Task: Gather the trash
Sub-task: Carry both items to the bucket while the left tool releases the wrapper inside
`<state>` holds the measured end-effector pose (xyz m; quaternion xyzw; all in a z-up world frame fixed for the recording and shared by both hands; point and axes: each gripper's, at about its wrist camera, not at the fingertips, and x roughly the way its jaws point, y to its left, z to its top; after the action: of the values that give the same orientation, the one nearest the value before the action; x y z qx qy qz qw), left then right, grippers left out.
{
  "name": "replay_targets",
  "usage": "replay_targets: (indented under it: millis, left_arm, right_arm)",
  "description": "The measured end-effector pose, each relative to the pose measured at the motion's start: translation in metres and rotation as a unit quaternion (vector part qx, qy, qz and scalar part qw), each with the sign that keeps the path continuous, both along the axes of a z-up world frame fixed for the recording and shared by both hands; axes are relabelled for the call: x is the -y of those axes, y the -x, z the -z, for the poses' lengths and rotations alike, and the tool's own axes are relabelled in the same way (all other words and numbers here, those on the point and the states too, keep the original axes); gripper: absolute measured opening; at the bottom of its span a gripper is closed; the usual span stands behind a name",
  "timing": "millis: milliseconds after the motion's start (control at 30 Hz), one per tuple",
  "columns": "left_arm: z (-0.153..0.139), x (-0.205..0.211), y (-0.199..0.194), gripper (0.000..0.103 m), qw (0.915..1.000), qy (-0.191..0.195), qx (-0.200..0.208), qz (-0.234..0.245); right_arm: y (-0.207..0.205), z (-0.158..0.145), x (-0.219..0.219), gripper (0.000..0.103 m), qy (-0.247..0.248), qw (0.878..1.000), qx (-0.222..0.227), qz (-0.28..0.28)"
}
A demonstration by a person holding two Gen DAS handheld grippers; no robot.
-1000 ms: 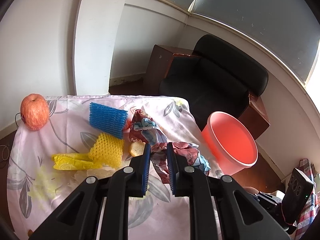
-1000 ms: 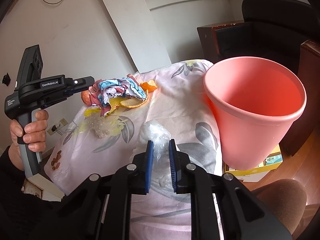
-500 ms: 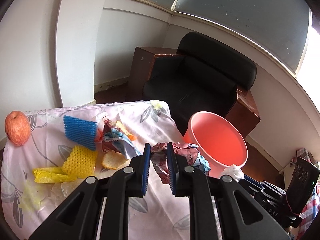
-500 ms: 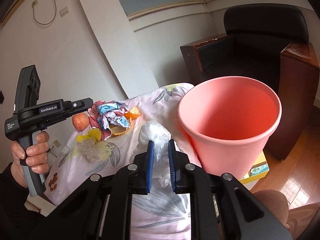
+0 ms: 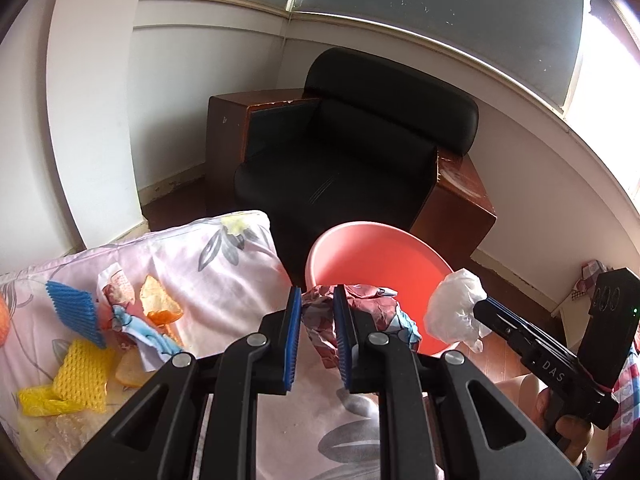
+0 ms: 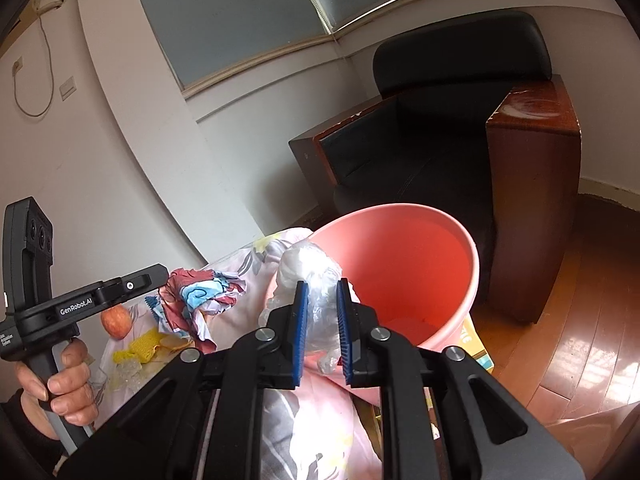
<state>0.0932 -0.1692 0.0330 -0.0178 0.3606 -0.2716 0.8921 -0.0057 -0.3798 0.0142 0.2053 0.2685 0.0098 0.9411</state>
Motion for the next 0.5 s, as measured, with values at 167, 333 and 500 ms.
replay_targets:
  millis: [167, 333, 500]
  left_arm:
    - [0.009, 0.03, -0.011, 0.015, 0.9998, -0.015, -0.003, 0.011]
    - [0.022, 0.052, -0.023, 0.015, 0.9994, -0.03, -0.008, 0.015]
    - [0.033, 0.065, -0.034, 0.015, 0.999, -0.038, -0.016, 0.016]
  right_arm:
    - [-0.01, 0.008, 0.011, 0.015, 0.004, 1.0, -0.013, 0.018]
    - [-0.018, 0.018, 0.019, 0.015, 0.001, 0.999, -0.029, 0.034]
    - [-0.024, 0.027, 0.025, 0.015, -0.004, 0.998, -0.039, 0.042]
